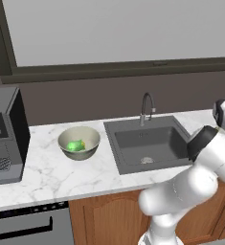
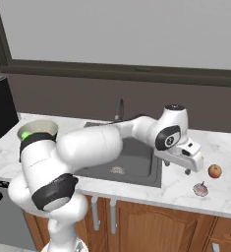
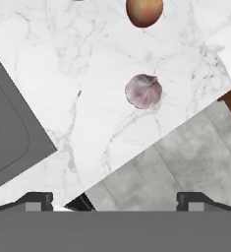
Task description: There is a mixed pile of frozen fruits and vegetables on the counter. Locate all the frozen vegetables and place the items in a bowl on the counter. Take all the frozen fruits and defrost them in a running sink.
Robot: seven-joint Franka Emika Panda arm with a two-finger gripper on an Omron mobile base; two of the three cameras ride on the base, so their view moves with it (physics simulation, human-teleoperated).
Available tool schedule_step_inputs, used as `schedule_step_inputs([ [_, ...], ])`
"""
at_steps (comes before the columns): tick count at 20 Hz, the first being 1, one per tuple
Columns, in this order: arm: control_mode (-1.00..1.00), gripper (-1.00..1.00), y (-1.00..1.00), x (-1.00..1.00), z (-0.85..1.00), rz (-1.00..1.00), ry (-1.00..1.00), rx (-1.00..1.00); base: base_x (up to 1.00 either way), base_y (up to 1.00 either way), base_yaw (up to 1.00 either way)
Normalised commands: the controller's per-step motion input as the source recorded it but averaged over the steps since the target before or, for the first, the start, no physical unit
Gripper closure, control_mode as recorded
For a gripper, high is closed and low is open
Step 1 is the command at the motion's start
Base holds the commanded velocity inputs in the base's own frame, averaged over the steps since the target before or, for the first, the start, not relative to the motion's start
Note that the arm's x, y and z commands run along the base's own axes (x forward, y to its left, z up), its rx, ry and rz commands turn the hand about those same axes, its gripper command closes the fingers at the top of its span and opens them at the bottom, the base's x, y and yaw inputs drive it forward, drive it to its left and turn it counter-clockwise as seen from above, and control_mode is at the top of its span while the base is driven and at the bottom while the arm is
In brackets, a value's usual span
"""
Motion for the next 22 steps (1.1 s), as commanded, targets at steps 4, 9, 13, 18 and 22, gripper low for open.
schedule_step_inputs([
  [4,-1.00,-1.00,-0.38,0.12,-0.16,0.00,-0.07,0.00,0.00,0.00,0.00],
  [9,-1.00,-1.00,-0.43,0.11,-0.31,0.00,-0.01,0.00,0.00,0.00,0.00],
  [13,-1.00,-1.00,-0.29,0.14,-0.18,0.00,-0.03,0.00,0.00,0.00,0.00],
  [18,-1.00,-1.00,-0.20,0.09,-0.03,0.00,0.00,0.00,0.00,0.00,0.00],
  [22,-1.00,-1.00,-0.16,0.08,-0.07,0.00,0.00,-0.01,0.00,0.00,0.00],
])
